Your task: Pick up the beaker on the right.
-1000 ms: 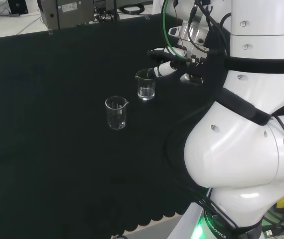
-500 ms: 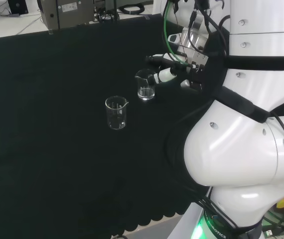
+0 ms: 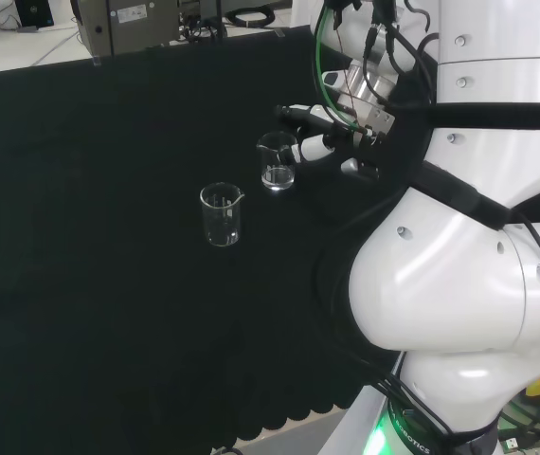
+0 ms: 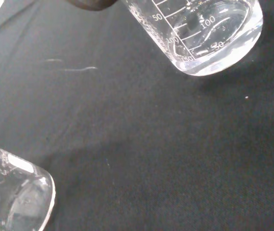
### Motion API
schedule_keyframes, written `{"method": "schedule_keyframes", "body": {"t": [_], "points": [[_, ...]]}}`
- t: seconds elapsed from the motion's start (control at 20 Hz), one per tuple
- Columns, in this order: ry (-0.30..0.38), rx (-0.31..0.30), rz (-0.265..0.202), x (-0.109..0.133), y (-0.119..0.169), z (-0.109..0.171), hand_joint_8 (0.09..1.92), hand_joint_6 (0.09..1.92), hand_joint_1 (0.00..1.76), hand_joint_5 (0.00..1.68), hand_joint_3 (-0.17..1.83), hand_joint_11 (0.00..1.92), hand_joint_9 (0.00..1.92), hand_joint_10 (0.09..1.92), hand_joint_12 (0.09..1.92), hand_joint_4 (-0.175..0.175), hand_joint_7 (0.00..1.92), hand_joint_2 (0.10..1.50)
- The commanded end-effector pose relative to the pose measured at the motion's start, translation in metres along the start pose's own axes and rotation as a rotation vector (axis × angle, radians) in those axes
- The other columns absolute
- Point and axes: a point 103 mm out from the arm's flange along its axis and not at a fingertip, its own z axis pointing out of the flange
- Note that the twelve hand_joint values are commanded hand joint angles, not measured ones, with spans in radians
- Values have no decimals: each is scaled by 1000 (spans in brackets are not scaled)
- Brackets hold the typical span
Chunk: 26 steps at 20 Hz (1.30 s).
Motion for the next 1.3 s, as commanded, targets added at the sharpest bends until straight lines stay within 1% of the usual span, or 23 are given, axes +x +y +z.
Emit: {"method": "schedule_keyframes", "body": {"t": [0.05, 0.15, 0.3, 0.55, 0.8, 0.95, 1.1, 1.3], "points": [[33, -23, -31, -1, 6, 7, 483, 87, 898, 203, -175, 0, 175, 562, 1163, 33, 115, 953], [46, -33, -34, -1, 8, 11, 508, 87, 902, 237, -175, 0, 225, 562, 1187, 32, 172, 954], [58, -32, -40, -2, 9, 16, 559, 87, 906, 295, -175, 0, 300, 553, 1216, 29, 254, 955], [84, -50, -41, -3, 11, 21, 603, 87, 914, 381, -175, 0, 342, 545, 1234, 22, 297, 956], [118, -65, -55, -3, 14, 24, 590, 87, 923, 284, -175, 0, 299, 521, 1237, 22, 228, 956], [127, -63, -64, -3, 16, 25, 583, 87, 925, 254, -175, 0, 278, 513, 1230, 24, 199, 957], [133, -58, -62, -5, 18, 27, 582, 87, 920, 232, -175, 0, 267, 510, 1222, 26, 188, 954], [149, -55, -62, -7, 19, 31, 597, 87, 915, 280, -175, 0, 290, 520, 1212, 30, 215, 950]]}}
